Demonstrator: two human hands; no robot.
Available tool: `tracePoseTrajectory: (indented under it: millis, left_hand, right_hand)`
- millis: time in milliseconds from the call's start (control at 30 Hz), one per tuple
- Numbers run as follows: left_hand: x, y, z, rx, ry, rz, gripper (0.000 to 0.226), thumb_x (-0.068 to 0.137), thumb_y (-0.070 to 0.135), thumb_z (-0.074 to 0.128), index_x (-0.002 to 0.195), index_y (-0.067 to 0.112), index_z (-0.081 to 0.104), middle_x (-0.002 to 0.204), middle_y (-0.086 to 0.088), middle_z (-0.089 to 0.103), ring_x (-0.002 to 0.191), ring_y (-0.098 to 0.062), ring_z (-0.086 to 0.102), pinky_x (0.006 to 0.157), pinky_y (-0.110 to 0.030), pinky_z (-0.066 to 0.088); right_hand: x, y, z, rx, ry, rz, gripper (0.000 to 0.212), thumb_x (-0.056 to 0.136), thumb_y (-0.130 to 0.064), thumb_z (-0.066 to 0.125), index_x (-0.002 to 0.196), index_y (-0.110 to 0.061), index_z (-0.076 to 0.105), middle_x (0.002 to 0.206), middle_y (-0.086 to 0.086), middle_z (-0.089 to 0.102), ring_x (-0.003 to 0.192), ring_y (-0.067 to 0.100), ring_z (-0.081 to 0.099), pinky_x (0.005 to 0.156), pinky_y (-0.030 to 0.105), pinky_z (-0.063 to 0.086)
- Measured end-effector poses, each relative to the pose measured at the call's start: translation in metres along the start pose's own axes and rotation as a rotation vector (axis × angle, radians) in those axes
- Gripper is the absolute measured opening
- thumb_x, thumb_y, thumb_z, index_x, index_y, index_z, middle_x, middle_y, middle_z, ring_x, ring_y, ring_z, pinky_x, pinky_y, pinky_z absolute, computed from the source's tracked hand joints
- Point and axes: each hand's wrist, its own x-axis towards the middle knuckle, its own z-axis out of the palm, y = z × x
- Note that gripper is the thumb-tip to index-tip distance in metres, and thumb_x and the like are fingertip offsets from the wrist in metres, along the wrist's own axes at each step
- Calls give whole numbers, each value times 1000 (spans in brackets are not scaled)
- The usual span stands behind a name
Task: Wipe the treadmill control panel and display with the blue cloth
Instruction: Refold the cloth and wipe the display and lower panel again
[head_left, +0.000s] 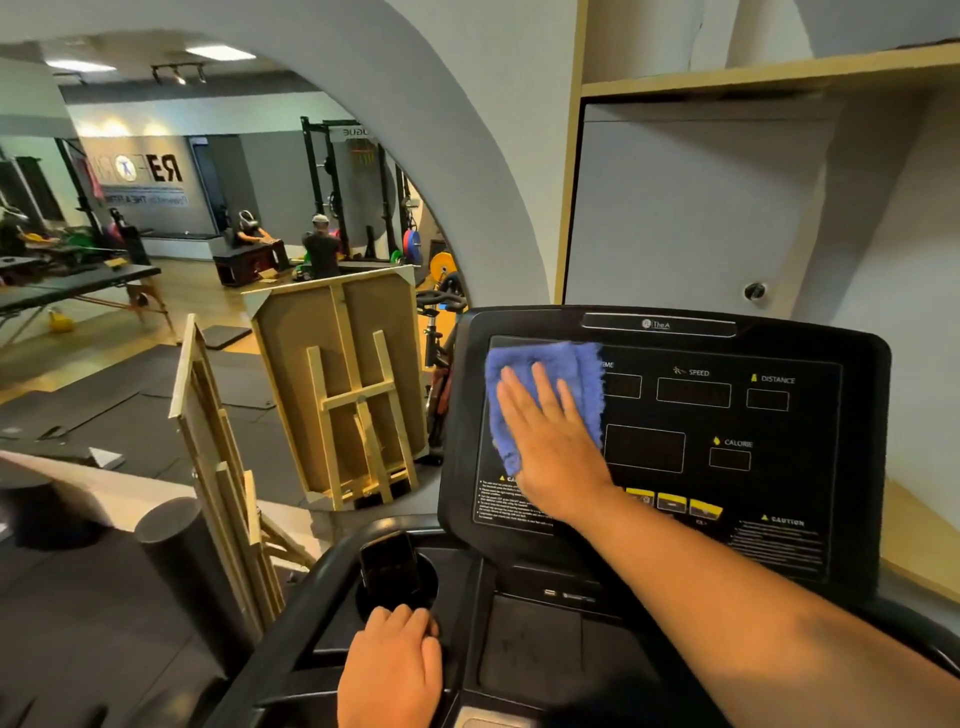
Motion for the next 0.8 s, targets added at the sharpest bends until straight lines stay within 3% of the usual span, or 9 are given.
tracePoseTrajectory:
  millis: [67, 133, 300, 433, 600, 733, 800]
  left_hand:
    - [-2, 3, -1, -11, 14, -10, 16, 81, 39, 38, 72, 36, 52, 69, 16, 45, 69, -10, 46, 54, -27, 40]
    - [-4, 5, -2, -8, 33, -12, 14, 82, 36, 38, 71, 37, 47, 69, 16, 39, 68, -10, 42, 54, -28, 35]
    - [-7, 7, -6, 5, 39, 0, 25, 86, 37, 31, 73, 34, 52, 69, 14, 46, 70, -10, 45, 57, -30, 42]
    - [-7, 9, -9, -12, 34, 17, 27, 86, 37, 27, 73, 36, 51, 68, 13, 47, 68, -8, 43, 58, -28, 41]
    - [-7, 9, -9, 7, 9, 25, 30, 87, 39, 23, 76, 38, 50, 70, 11, 49, 71, -9, 45, 61, -29, 45]
    - [-7, 11, -11, -4, 20, 18, 37, 88, 39, 21, 75, 36, 55, 69, 12, 50, 70, -8, 45, 61, -28, 45]
    - [-8, 11, -10, -1, 12, 15, 39, 89, 39, 20, 79, 36, 58, 71, 13, 52, 71, -7, 45, 64, -28, 47]
  right_hand:
    - [-24, -7, 11, 26, -102, -171, 89, 90, -34, 55, 158, -14, 2, 167, 3, -7, 150, 26, -23, 120, 42, -17]
    - [-53, -8, 22, 76, -181, -276, 87, 90, -32, 54, 158, -16, 3, 165, -2, -10, 150, 20, -23, 120, 41, -14]
    - [-103, 17, 28, 84, -310, -365, 79, 94, -30, 52, 159, -21, 6, 166, -4, -6, 151, 15, -17, 121, 39, -4]
    - [-129, 43, 15, 107, -366, -317, 73, 99, -30, 42, 158, -24, 0, 166, -6, -11, 150, 11, -20, 122, 36, -6]
    - [-166, 74, 3, 64, -285, -109, 90, 83, -20, 54, 159, -20, 7, 167, -5, -1, 153, 15, -10, 122, 36, -4]
    - [-156, 50, 11, 45, -122, 134, 87, 85, -23, 55, 158, -15, 9, 167, 2, 4, 153, 24, -7, 122, 43, 2]
    - [-135, 25, 19, 56, -84, 132, 78, 92, -33, 53, 158, -14, 15, 167, 3, 7, 153, 29, -4, 122, 47, 4]
